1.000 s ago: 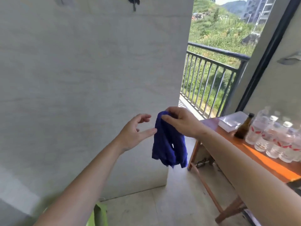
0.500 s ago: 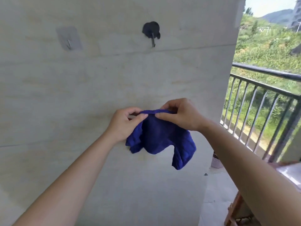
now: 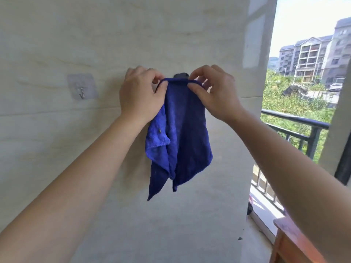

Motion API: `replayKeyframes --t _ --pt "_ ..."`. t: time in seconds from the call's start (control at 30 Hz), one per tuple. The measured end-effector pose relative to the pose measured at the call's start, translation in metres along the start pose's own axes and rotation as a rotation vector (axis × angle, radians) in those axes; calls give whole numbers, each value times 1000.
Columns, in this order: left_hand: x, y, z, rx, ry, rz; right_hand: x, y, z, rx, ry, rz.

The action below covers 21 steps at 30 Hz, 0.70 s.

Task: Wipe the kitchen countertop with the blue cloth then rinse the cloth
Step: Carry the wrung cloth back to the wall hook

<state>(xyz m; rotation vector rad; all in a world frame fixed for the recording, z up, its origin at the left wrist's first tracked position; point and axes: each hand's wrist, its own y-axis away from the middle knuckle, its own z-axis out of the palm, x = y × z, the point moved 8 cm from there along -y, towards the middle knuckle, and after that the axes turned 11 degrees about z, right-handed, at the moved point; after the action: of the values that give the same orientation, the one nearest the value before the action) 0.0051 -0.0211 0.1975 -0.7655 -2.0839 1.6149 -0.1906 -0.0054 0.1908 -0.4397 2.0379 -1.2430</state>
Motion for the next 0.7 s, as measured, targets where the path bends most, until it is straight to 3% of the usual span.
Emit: replayKeyframes --t 0.23,0.43,0.7 --pt "16 23 24 -25 -142 318 18 12 16 2 370 -107" --pt "17 51 35 18 -125 274 28 34 29 118 342 -31" --pt "24 80 26 -15 -150 284 52 75 27 -122 410 65"
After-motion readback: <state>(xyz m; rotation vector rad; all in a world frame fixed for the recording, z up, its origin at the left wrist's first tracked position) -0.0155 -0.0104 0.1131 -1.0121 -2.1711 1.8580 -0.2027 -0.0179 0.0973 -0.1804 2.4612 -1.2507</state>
